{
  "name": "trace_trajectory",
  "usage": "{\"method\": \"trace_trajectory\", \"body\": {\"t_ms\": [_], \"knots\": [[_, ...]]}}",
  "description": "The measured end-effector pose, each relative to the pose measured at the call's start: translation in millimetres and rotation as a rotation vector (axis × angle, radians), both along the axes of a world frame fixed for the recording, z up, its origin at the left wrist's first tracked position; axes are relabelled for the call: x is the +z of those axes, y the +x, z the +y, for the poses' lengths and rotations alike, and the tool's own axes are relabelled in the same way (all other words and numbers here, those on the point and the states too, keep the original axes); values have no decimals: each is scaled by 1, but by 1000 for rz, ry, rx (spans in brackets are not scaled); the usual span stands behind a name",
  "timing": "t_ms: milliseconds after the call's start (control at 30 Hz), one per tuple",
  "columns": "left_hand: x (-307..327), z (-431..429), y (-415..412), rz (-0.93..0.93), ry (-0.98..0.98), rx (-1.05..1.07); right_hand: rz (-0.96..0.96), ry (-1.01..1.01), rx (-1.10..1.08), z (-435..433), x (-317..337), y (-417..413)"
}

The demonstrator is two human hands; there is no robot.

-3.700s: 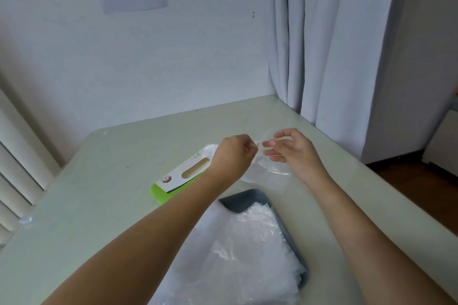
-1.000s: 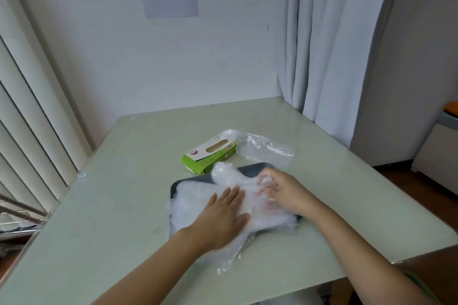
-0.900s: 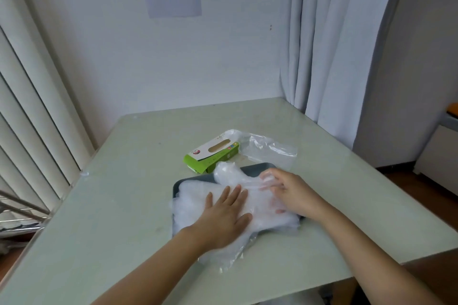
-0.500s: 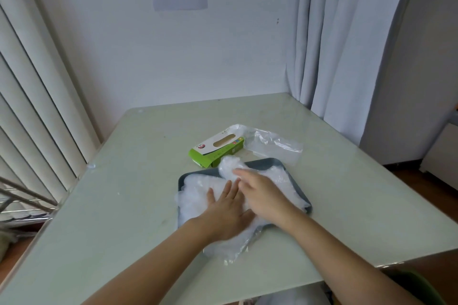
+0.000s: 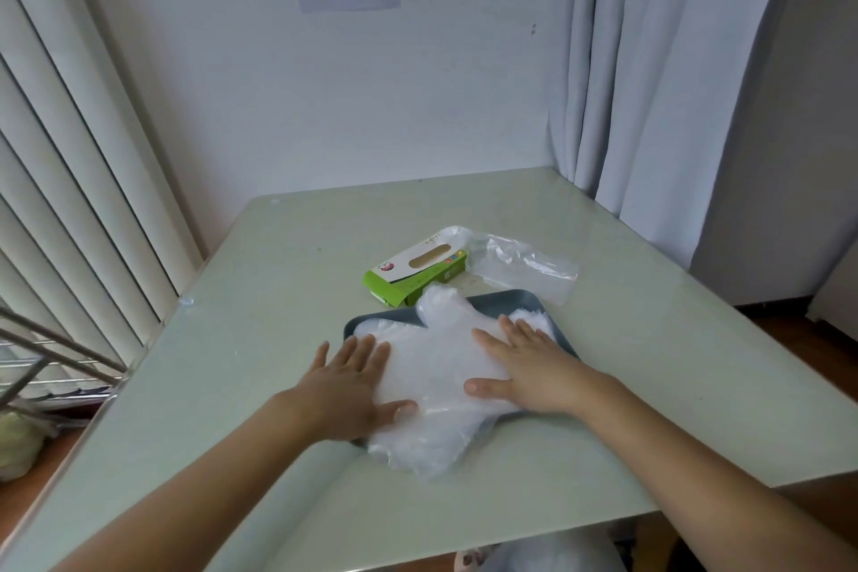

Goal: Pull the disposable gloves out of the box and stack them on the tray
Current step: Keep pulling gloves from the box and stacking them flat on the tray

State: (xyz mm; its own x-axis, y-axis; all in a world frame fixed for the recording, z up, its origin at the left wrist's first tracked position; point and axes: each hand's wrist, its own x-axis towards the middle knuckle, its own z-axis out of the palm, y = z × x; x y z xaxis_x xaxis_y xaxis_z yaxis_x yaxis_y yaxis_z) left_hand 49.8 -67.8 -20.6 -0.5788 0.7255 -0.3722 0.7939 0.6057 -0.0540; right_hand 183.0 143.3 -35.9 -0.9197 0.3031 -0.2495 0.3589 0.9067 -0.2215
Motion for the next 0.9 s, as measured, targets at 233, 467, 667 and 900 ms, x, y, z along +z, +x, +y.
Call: {"method": "trace_trajectory", "body": {"t_ms": [233, 467, 667, 900], "knots": [[47, 3, -21, -161, 31, 79, 366, -133, -83, 40, 22, -2], [94, 48, -54, -56, 258, 102, 461, -129, -256, 109, 19, -16], [87, 113, -52, -156, 383, -31, 529, -127, -278, 130, 0, -30], [58, 175, -44, -350, 461, -87, 464, 76, -197, 136, -3, -42]]}}
